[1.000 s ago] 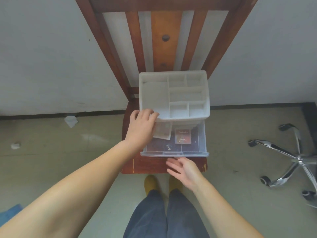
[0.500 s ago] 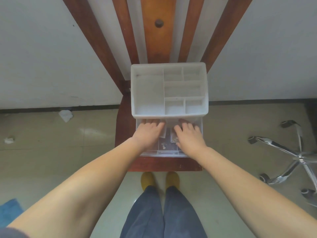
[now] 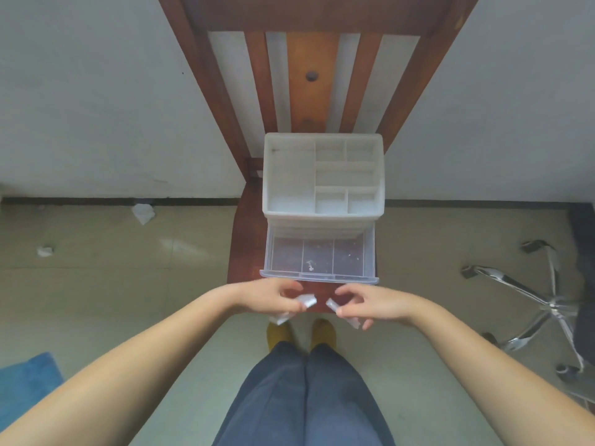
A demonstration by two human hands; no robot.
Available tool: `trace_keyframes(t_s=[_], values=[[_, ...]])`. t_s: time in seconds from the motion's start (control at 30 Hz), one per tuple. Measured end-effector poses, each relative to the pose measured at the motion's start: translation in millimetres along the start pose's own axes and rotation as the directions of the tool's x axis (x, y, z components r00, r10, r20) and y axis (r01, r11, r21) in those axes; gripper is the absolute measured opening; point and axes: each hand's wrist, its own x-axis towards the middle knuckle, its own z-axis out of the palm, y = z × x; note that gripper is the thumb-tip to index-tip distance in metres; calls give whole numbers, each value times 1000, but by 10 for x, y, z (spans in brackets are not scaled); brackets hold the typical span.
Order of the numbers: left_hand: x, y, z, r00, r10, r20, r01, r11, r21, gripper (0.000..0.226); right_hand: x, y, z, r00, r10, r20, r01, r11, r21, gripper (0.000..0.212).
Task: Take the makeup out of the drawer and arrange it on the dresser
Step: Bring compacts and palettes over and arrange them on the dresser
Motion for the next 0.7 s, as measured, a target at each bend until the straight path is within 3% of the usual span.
trace_keyframes(t_s=[0.1, 0.27, 0.6, 0.7], values=[[131, -64, 146, 995, -95, 28, 94, 995, 35, 88, 109, 46, 96, 996, 81, -26, -83, 991, -104, 87], [276, 12, 48, 996, -75, 38, 74, 996, 46, 101, 173, 33, -62, 994, 54, -99, -62, 995, -82, 100], [577, 181, -567, 971, -67, -230, 96, 988, 118, 105, 503, -405, -571, 960, -24, -281, -58, 958, -280, 96], [551, 205, -616, 971, -69, -230, 106, 983, 152, 102, 511, -471, -564, 959, -26, -281, -68, 945, -321, 96]])
